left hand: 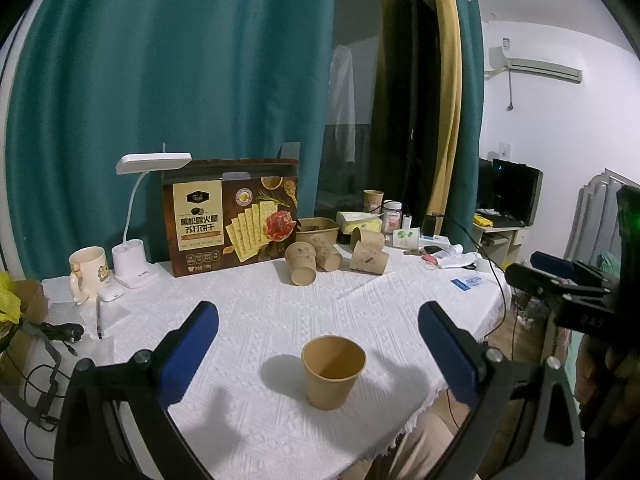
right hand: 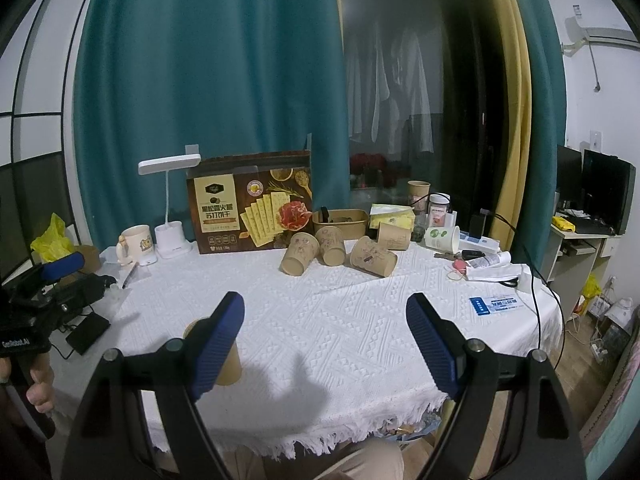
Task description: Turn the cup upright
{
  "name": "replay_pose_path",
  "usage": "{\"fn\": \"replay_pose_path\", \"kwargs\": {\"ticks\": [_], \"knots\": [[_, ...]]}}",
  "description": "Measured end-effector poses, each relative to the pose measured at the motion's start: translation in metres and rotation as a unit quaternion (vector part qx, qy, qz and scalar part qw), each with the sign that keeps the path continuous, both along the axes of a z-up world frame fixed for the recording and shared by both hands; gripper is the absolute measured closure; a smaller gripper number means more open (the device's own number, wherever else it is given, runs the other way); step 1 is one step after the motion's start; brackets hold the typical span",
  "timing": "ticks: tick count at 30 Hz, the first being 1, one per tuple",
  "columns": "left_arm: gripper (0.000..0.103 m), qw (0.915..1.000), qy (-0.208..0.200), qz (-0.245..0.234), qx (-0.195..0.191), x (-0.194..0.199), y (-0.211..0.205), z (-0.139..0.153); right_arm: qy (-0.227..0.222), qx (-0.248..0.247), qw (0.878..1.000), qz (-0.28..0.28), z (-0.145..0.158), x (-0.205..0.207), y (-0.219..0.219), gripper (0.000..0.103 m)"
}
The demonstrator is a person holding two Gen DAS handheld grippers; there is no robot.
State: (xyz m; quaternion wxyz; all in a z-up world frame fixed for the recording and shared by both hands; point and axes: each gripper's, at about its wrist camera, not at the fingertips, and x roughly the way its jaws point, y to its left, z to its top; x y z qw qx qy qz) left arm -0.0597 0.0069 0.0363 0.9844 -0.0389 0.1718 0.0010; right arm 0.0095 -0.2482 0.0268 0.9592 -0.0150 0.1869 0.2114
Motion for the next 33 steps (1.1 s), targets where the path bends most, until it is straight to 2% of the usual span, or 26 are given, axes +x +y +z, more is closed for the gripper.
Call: {"fn": "replay_pose_path", "kwargs": {"ticks": [33], "knots": [[0.003, 0.9999, 0.007, -0.010, 0.003, 0.003, -0.003, 0.001, 0.003, 0.002, 1.000, 0.001, -0.009, 0.000, 0.003, 0.022]]}}
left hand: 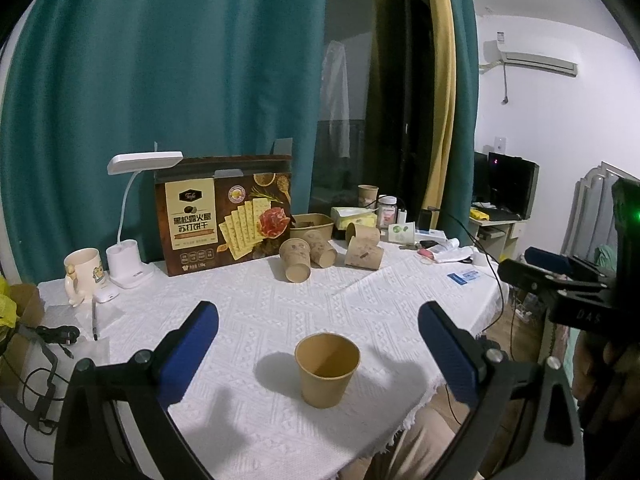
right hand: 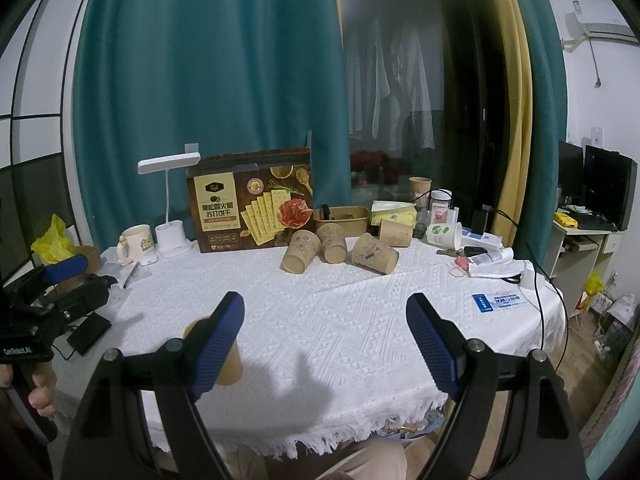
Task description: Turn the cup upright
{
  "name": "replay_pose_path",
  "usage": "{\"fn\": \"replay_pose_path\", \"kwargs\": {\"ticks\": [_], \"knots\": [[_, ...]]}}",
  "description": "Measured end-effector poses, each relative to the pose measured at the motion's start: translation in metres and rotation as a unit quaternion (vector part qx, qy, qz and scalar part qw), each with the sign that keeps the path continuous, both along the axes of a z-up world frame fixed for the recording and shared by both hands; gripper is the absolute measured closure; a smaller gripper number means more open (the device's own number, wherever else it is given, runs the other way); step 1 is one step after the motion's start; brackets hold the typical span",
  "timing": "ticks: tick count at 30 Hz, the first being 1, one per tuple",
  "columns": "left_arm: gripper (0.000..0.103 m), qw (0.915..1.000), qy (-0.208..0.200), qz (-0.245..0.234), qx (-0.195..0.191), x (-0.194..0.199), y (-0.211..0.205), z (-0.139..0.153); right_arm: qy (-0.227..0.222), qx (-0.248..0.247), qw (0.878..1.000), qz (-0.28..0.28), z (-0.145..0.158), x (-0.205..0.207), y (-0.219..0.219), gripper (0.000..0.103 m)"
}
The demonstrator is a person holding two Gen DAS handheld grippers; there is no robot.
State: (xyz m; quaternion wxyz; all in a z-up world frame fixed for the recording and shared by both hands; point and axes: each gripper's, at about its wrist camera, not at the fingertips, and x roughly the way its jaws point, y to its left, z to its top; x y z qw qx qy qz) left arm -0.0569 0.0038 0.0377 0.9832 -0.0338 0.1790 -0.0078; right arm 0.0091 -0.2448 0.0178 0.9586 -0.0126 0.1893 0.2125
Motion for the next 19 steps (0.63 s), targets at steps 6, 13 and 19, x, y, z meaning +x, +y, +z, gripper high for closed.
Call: {"fn": "replay_pose_path", "kwargs": {"ticks": [6, 13, 19], "knots": [[0.003, 1.0000, 0.000, -0.001, 0.000, 0.0001, -0.0006, 0.0003, 0.000, 0.000, 1.000, 0.000, 0.0000, 0.0001, 0.0001, 0.022], [0.003, 1.0000, 0.000, -0.001, 0.001, 0.0004, -0.0011, 0.0004, 0.004, 0.001, 1.000, 0.000, 0.0000, 0.0002, 0.0027, 0.022], [0.003, 0.9999, 0.001, -0.010, 0.003, 0.0003, -0.0052, -0.0003, 0.008, 0.001, 1.000, 0.001, -0.0001, 0.0027, 0.0040, 0.022]]}}
